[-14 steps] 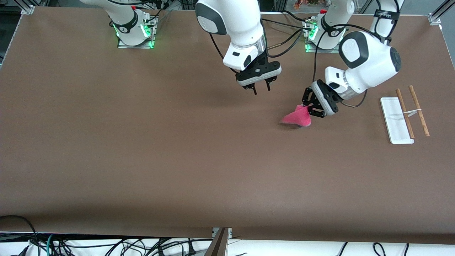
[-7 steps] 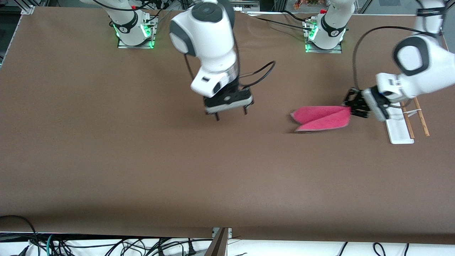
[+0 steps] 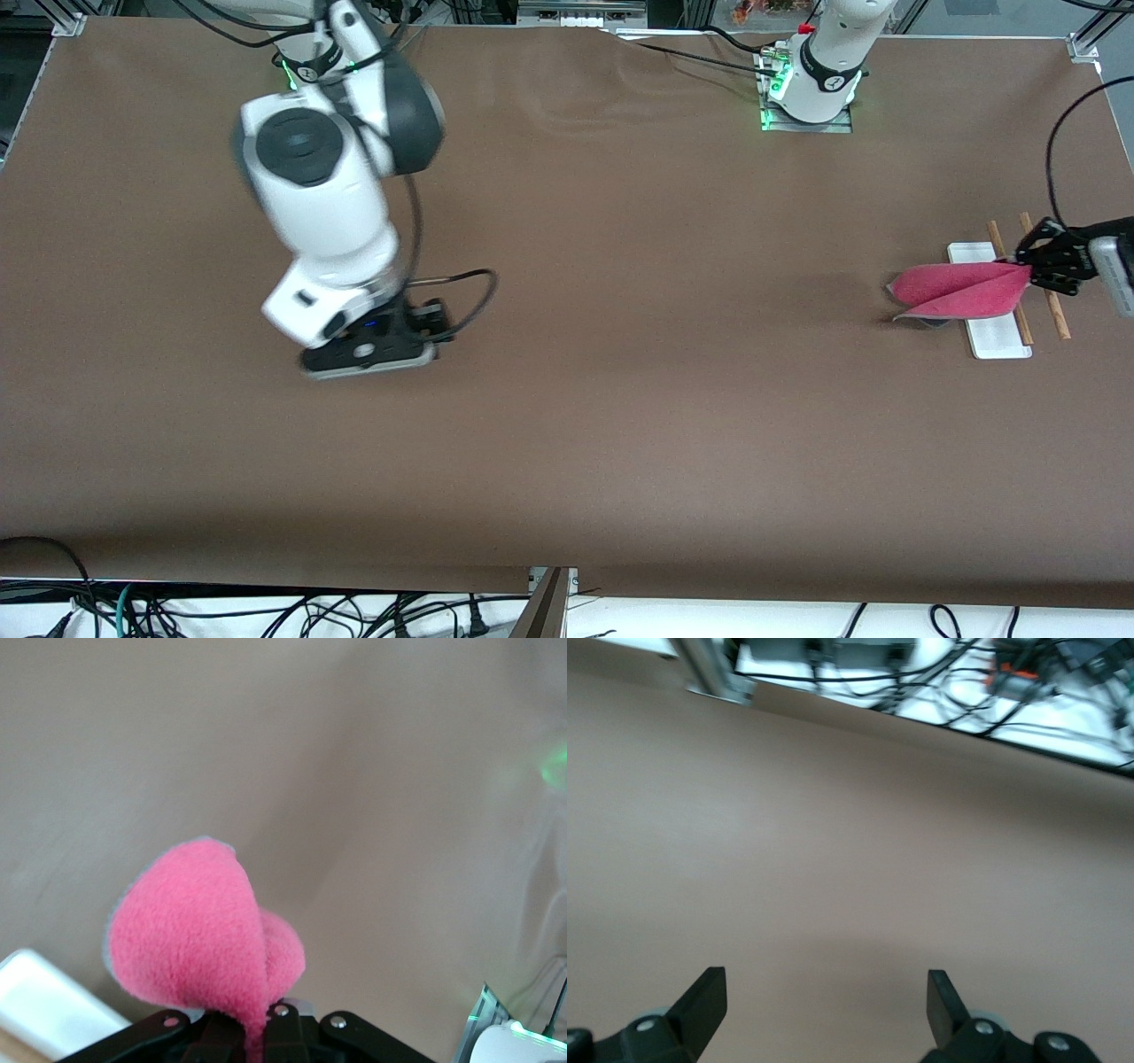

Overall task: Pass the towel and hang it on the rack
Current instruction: 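Carry the towel with the left gripper while the right gripper retreats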

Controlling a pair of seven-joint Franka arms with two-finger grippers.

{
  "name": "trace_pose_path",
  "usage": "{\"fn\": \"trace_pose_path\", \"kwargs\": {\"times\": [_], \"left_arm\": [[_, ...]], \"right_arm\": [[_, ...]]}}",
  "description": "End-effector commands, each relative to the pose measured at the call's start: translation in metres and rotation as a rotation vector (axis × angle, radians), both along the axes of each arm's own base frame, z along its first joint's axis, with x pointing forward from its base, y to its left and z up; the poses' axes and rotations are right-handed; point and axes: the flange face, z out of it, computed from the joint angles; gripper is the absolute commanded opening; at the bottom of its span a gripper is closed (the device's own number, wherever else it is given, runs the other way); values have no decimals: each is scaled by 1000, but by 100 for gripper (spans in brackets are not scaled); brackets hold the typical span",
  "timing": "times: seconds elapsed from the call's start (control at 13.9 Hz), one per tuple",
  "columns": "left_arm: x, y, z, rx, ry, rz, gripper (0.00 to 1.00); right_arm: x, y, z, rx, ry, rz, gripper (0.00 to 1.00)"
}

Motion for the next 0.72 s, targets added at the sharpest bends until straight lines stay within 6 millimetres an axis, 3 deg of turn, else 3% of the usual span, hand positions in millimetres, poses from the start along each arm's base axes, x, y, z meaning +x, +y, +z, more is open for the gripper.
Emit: {"fn": "trace_pose_path", "kwargs": {"times": [0.0, 0.14, 0.22, 0.29, 0.43, 0.65], "left_arm": [[2, 40, 0, 32, 1, -41, 0], [-12, 70, 5, 68, -10, -36, 0], [-16, 78, 6, 74, -18, -43, 0], [-19, 88, 9, 82, -39, -59, 0], [-31, 117, 5, 87, -73, -91, 0], [-42, 134, -41, 26, -64, -105, 0]], "right_arm": [[6, -105, 19, -18, 47, 14, 100], [-12, -175, 33, -5, 64, -82, 100], [-25, -193, 36, 4, 79, -100, 100], [-41, -204, 37, 9, 102, -114, 100], [-65, -204, 48, 4, 152, -114, 100], [-92, -228, 81, 3, 184, -153, 100]]}}
